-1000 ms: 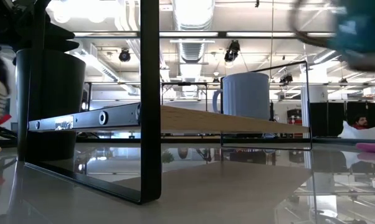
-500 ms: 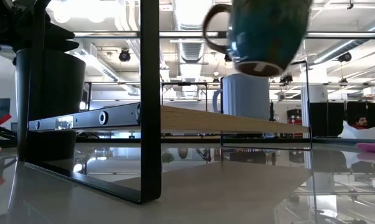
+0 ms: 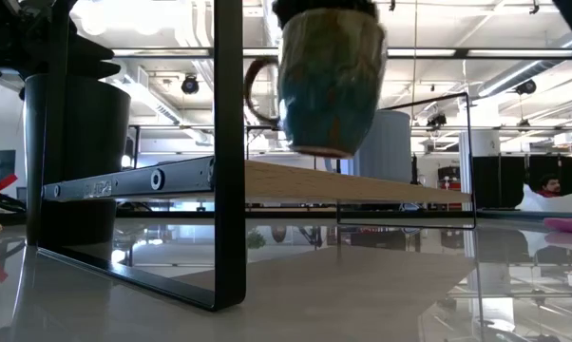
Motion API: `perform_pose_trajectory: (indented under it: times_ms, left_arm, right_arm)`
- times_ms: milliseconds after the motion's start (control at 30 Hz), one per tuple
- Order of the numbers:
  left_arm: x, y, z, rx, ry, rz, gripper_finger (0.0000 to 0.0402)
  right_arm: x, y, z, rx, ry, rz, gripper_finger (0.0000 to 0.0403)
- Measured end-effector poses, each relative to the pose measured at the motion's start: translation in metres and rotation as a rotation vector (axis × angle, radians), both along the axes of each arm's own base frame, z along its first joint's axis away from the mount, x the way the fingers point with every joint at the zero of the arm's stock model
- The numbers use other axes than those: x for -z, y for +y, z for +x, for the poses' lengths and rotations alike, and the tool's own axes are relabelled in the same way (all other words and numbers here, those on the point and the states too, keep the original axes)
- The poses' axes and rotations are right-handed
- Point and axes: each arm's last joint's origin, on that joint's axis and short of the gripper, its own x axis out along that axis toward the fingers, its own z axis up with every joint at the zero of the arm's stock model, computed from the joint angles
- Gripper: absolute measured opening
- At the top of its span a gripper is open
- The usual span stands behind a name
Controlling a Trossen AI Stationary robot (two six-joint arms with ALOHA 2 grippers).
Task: Stack small to large cups/mugs on shelf
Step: Put the brown mug on the shelf
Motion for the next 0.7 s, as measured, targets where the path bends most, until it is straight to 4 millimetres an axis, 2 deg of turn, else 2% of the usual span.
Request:
perform_pose_trajectory:
  times_ms: [167,700]
  left_arm:
    - [0.0,0.0,0.0,0.0,0.0,0.0,0.0077]
    - [0.0,0.0,0.0,0.0,0.0,0.0,0.0077]
  right_arm:
    - [0.01,-0.01,0.01,0.021,0.019,0.025,0.003]
    - [0.02,-0.009,0.01,0.037,0.047,0.043,0.0033]
